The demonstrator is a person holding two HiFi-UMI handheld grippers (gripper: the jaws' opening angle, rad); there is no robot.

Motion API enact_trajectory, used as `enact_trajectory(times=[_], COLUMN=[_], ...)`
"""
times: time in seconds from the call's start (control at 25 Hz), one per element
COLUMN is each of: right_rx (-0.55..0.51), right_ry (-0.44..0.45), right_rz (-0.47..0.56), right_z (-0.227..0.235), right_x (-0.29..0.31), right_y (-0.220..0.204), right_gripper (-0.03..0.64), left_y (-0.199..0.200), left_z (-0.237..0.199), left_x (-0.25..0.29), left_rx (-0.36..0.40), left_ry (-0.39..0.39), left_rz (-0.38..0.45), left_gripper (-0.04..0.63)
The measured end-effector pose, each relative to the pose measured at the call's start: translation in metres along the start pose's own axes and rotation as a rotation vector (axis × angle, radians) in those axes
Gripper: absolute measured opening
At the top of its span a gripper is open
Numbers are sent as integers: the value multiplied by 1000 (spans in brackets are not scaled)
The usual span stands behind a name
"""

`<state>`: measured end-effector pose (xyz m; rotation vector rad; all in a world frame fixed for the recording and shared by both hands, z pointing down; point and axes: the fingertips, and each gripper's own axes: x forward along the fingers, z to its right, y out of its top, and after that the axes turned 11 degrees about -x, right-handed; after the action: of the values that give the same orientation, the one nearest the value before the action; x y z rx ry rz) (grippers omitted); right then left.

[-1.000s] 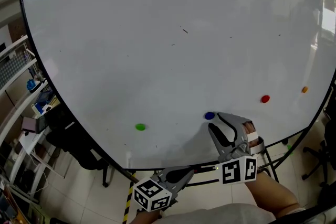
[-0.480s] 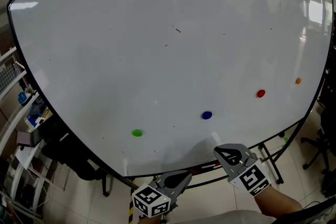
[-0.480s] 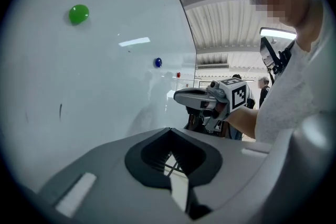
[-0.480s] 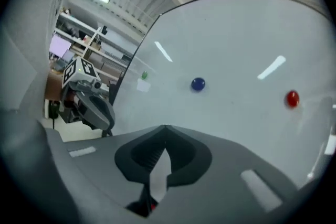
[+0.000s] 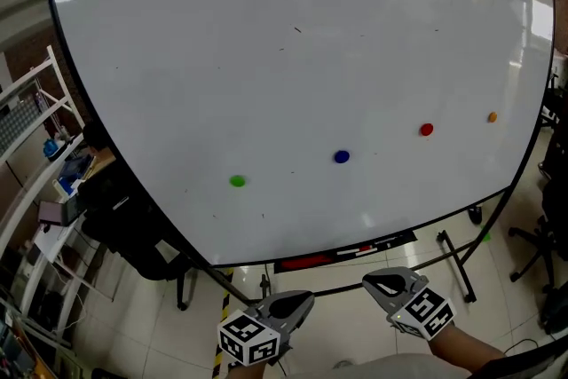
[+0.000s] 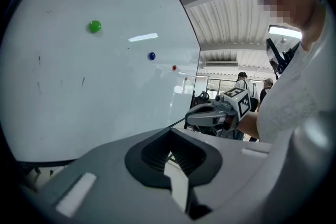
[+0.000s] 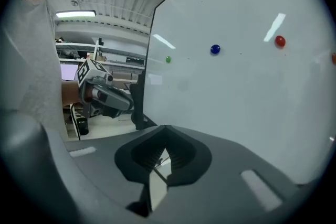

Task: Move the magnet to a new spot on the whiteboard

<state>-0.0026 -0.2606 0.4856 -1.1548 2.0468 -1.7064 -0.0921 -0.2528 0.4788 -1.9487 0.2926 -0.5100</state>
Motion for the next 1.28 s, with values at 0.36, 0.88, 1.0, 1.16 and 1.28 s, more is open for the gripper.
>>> enact_trajectory(times=[0.36, 0.88, 1.0, 1.16, 1.28], right_rx=[102, 145, 182, 200, 218], right_ry=[85, 161, 176, 173, 180], right_rz=[-34, 98, 123, 131, 140], right_z=[-126, -238, -241, -245, -253], right_x=[-140, -289, -294, -294, -291], right_y=[-55, -41, -35, -24, -14], right_gripper=[5, 5, 3, 3, 3], left_y=[-103, -179, -185, -183, -175], left_z=[159, 332, 342, 344, 344], left_x=[-31, -75, -73, -79, -89], left_rx=[-42, -25, -8, -12, -5], left_ry=[-17, 18, 7, -11, -9], left_rz=[-25, -54, -90, -89, -72], left_gripper=[-17, -17, -17, -17, -17])
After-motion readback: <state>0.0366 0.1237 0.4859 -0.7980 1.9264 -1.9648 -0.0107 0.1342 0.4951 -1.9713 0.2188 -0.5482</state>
